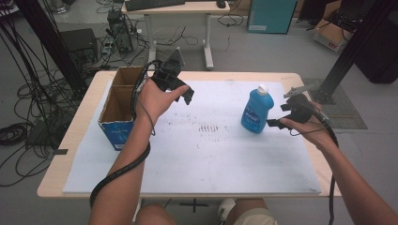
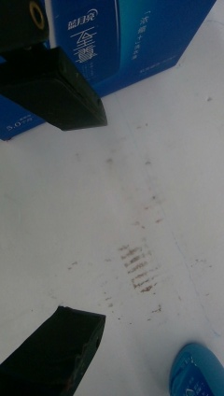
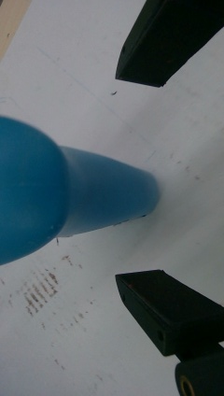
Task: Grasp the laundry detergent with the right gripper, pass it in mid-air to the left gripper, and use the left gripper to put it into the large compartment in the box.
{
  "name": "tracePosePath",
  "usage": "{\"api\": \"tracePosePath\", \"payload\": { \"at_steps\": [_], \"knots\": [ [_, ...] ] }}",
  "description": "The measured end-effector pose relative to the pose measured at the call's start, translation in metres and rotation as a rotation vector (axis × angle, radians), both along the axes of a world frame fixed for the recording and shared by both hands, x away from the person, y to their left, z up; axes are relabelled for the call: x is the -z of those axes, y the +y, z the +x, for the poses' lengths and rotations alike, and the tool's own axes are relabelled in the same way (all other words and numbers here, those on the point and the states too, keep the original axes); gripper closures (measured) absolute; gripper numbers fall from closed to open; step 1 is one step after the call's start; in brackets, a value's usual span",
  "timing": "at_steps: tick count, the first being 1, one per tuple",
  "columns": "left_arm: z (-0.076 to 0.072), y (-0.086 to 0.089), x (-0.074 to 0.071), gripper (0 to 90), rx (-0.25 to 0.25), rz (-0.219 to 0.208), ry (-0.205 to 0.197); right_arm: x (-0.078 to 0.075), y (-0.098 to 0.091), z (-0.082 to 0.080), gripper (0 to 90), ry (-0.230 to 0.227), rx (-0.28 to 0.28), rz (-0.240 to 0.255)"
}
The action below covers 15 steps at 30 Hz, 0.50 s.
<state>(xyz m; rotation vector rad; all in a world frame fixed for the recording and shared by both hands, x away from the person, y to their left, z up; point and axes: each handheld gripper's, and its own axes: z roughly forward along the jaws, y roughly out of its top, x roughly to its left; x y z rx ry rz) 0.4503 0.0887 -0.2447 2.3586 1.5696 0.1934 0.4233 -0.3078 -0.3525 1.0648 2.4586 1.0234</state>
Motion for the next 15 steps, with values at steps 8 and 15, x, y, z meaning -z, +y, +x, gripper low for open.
{"api": "tracePosePath", "payload": {
  "at_steps": [8, 15],
  "knots": [
    [0.0, 0.002, 0.003, 6.4, 0.0, 0.007, 0.003, 0.025, 0.018, 0.006, 3.2, -0.1, 0.022, 0.071],
    [0.002, 0.0, 0.006, 6.4, 0.006, 0.01, 0.012, 0.034, 0.025, 0.013, 3.1, -0.139, 0.032, 0.107]
  ]
}}
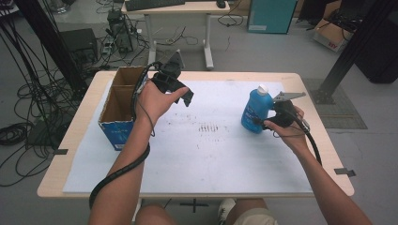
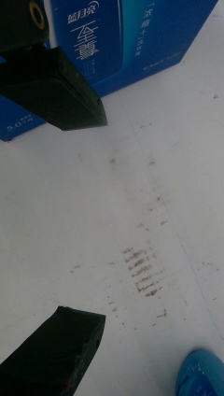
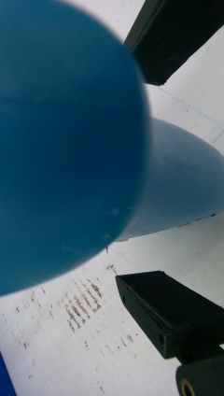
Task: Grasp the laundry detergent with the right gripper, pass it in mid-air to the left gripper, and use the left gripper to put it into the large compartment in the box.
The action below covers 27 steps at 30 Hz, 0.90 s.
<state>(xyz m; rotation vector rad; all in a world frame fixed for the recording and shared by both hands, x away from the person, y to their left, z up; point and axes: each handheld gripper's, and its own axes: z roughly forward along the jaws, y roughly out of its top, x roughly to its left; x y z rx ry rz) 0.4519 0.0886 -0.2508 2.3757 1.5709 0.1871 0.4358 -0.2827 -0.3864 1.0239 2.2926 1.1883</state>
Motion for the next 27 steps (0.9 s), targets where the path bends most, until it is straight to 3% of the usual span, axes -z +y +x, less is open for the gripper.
{"api": "tracePosePath", "payload": {
  "at_steps": [8, 27],
  "knots": [
    [0.0014, -0.0005, 0.0007, 6.4, 0.001, 0.002, 0.004, 0.0027, 0.0033, 0.0015, 2.3, -0.04, 0.001, 0.018],
    [0.0012, -0.0001, -0.0002, 6.4, 0.005, 0.006, -0.002, 0.0051, 0.0079, 0.0012, 1.9, -0.063, 0.004, 0.025]
  ]
}}
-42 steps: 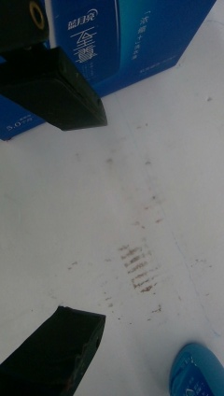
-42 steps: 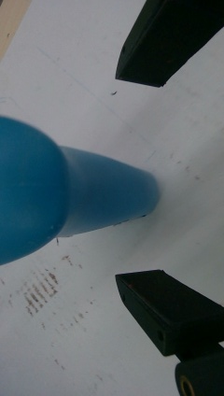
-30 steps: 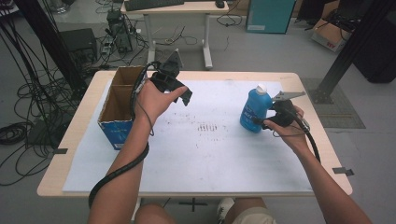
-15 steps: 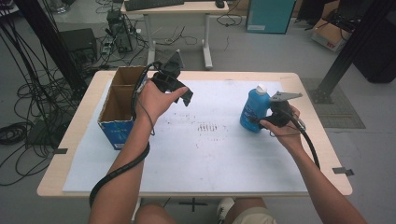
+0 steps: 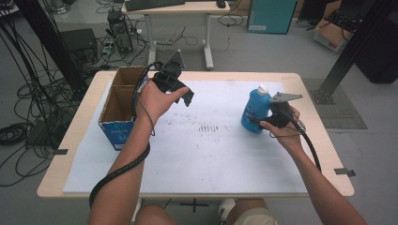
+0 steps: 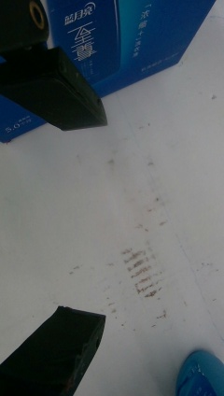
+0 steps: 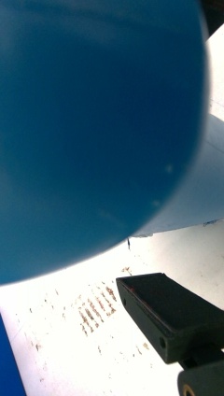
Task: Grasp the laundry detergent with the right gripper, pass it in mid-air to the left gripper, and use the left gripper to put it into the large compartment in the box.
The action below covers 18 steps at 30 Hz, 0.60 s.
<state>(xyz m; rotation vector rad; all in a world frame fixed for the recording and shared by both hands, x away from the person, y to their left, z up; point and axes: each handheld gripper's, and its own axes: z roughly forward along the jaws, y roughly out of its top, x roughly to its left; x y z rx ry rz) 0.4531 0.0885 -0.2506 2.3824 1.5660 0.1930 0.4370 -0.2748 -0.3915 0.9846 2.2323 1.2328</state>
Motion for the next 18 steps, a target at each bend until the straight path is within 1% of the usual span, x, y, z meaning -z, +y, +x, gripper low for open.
{"api": "tracePosePath", "payload": {
  "at_steps": [18],
  "knots": [
    [-0.0002, -0.0008, -0.0001, 6.4, 0.003, 0.001, 0.004, 0.0003, 0.0013, -0.0011, 1.8, -0.018, -0.015, 0.013]
  ]
}}
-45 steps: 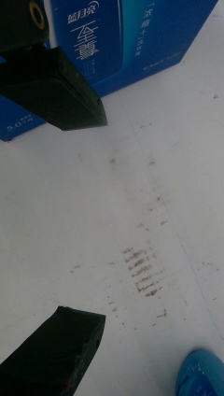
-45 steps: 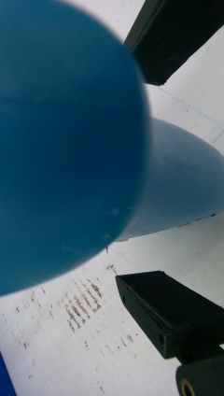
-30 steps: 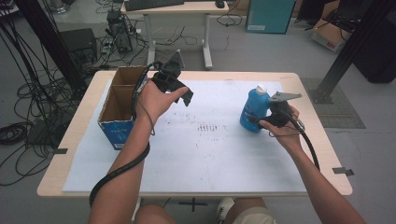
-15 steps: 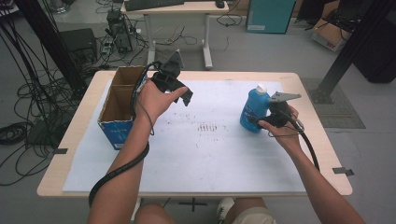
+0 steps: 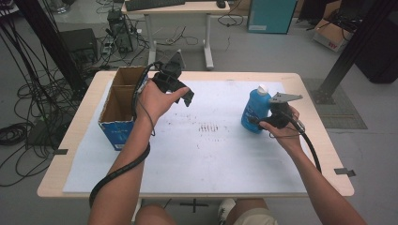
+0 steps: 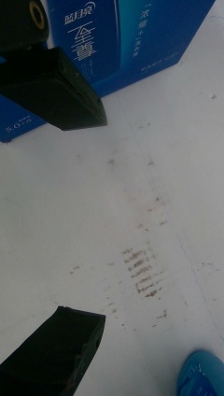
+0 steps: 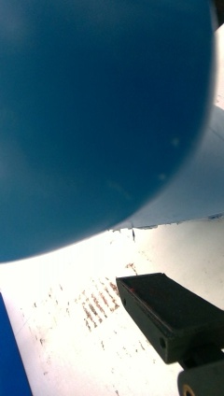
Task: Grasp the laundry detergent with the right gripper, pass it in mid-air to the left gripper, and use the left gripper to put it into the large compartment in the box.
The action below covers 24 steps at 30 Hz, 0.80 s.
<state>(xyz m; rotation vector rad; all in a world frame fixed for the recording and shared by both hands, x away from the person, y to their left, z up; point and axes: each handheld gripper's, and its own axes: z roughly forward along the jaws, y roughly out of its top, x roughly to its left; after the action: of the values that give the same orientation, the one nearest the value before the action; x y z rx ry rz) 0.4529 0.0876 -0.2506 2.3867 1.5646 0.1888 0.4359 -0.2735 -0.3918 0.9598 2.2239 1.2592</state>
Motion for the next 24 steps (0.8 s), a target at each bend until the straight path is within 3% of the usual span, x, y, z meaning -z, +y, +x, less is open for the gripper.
{"api": "tracePosePath", "payload": {
  "at_steps": [24],
  "knots": [
    [0.0002, -0.0015, -0.0001, 6.4, 0.003, 0.003, -0.002, 0.0021, -0.0006, 0.0001, 1.7, -0.013, -0.009, 0.007]
  ]
}}
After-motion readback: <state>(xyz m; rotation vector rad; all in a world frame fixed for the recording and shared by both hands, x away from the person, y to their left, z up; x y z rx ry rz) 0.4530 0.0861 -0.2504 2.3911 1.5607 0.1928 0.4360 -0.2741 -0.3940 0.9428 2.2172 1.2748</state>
